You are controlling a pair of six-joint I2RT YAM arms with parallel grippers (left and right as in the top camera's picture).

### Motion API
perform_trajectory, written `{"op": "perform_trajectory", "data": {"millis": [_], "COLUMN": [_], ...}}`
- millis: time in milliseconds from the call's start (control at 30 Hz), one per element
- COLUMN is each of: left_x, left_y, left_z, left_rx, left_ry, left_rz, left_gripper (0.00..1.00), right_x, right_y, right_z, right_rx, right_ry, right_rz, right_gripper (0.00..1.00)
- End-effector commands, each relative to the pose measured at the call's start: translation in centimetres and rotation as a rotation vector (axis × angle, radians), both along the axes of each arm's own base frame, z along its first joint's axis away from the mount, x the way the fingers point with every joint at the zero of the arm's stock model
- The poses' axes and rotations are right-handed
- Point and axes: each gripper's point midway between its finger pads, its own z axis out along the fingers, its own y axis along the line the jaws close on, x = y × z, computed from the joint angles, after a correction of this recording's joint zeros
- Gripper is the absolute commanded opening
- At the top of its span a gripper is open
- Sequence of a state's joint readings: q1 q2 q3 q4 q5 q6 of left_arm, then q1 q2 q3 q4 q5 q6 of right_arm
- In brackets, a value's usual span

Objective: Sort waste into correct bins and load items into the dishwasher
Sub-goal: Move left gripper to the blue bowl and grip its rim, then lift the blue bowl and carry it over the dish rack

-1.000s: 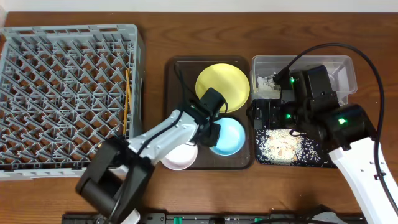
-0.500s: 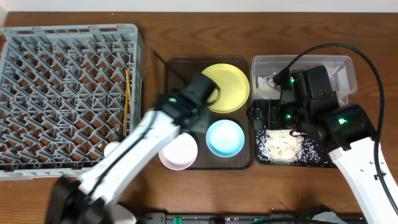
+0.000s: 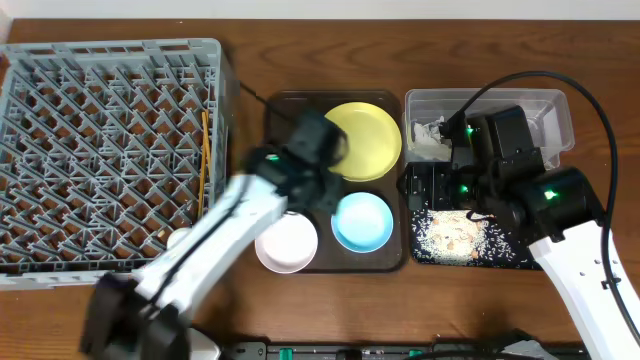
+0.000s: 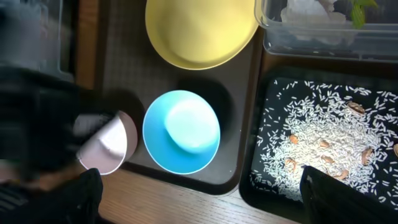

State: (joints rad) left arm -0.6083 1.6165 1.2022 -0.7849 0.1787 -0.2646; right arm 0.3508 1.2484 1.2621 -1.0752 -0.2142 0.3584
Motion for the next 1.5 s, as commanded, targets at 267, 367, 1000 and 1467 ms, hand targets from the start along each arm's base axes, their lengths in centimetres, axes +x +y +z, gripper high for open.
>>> {"op": "perform_trajectory", "data": {"millis": [267,367,1000,1467], "left_x": [-1.3,-1.6,5.2,9.8], "left_y": [-0.3,-0.8,9.6,28.1], "left_z": [-7.1,-7.6,6.8,15.8], "left_rx": [0.093,0.069,0.342,1.191], "left_ry": [0.173,0.202,-0.237,-0.577], "left_rz": [-0.022,-0.030,0.198,0.576], "left_gripper": [0.35,0.32,0.06,0.06], "right_x": [0.0,0.0,0.0,0.0], "right_y": [0.0,0.0,0.0,-0.1], "right_z": [-0.1,0.0,-0.1,-0.1], "right_rx": [0.003,0.003,-0.002,-0.005], "right_ry": [0.005,0.004,0.002,0.002], "right_rz": [0.004,0.004,0.006,0.004], "right_gripper": [0.99,0.99,0.99,0.99]}}
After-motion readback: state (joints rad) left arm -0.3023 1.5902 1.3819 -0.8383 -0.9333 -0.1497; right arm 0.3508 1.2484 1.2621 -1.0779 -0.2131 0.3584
